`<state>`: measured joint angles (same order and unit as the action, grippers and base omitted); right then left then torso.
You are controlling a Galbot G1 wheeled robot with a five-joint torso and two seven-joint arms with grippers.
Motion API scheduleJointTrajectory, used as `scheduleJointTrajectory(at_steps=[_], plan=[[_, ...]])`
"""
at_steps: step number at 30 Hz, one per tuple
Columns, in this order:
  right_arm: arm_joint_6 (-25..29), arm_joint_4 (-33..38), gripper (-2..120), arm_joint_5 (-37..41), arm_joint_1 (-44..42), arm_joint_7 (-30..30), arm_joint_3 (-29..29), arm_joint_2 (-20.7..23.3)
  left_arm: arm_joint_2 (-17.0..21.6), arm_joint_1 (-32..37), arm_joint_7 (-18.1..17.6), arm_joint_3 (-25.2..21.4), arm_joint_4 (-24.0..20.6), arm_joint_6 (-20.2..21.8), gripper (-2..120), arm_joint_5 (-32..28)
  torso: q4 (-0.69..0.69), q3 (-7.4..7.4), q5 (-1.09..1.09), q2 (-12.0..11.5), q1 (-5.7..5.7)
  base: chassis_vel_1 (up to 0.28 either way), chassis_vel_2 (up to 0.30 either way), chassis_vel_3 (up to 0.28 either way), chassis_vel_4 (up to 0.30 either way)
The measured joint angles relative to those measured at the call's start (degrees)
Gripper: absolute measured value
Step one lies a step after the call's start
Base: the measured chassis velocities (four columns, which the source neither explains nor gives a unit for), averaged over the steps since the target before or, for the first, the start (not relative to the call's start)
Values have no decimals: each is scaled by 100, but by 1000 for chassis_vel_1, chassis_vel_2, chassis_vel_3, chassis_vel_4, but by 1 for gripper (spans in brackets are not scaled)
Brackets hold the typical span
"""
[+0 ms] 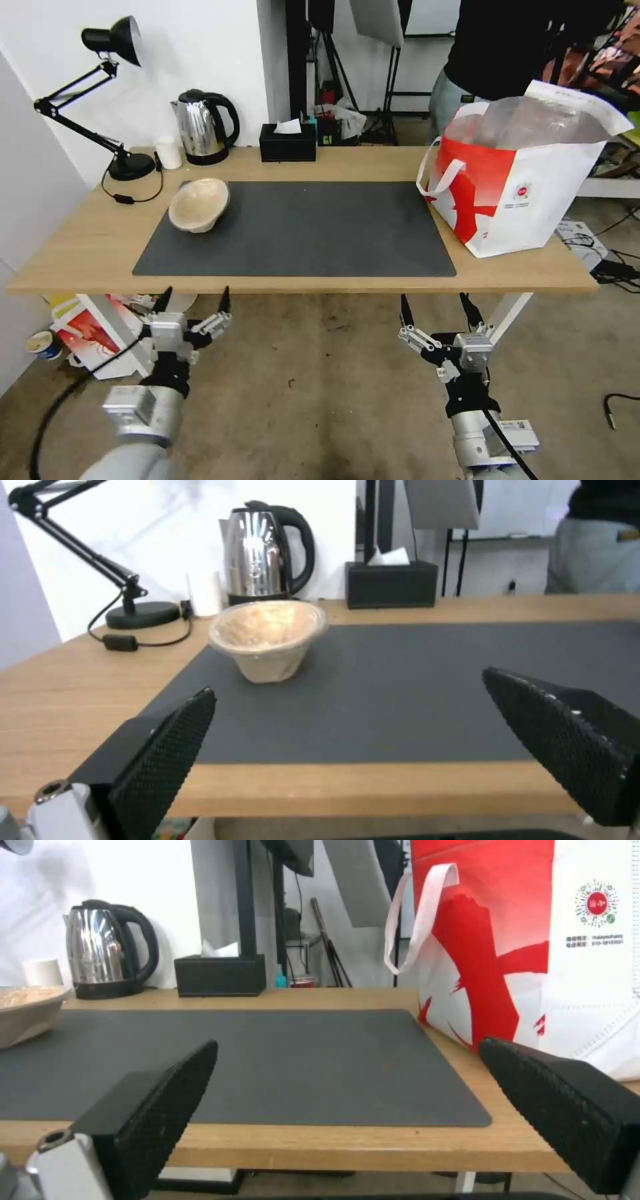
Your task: Pick up the trash from the table and place it into the takeout bag.
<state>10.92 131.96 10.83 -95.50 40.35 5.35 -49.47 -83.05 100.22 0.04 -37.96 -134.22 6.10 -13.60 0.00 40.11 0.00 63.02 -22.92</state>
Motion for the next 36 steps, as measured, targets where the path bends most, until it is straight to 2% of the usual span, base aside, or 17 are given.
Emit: scheduleJointTrajectory(at_steps=[1, 2, 8, 11, 15, 18, 19, 36], plan=[[0, 0, 100, 0, 0, 0, 0, 0, 62, -61, 2, -138, -53, 134, 100, -293, 0, 0, 0, 0, 0, 0, 0, 0, 0], [0, 0, 100, 0, 0, 0, 0, 0, 62, -61, 2, -138, -53, 134, 100, -293, 0, 0, 0, 0, 0, 0, 0, 0, 0], [0, 0, 100, 0, 0, 0, 0, 0, 260, -255, 9, -570, -226, 545, 100, -1206, 0, 0, 0, 0, 0, 0, 0, 0, 0], [0, 0, 100, 0, 0, 0, 0, 0, 280, -272, 9, -619, -247, 592, 100, -1335, 0, 0, -2, 0, 0, 0, 0, 0, 0], [0, 0, 100, 0, 0, 0, 0, 0, 373, -346, -1, -826, -348, 735, 100, -1798, 0, 0, 1, 0, 0, 0, 0, 0, 0], [0, -1, 100, 0, 0, 0, -1, 0, 488, -436, -17, -1083, -468, 920, 100, -2381, 0, 0, 0, 0, 0, 0, 0, 0, 0], [0, -1, 100, 0, 0, 0, -1, 0, 488, -436, -17, -1083, -468, 920, 100, -2381, 0, 0, 0, 0, 0, 0, 0, 0, 0], [0, -1, 100, 0, 0, 0, 0, 0, 983, -829, -81, -2178, -918, 1728, 100, -4879, 0, 0, 0, 0, 0, 0, 0, 0, 0]])
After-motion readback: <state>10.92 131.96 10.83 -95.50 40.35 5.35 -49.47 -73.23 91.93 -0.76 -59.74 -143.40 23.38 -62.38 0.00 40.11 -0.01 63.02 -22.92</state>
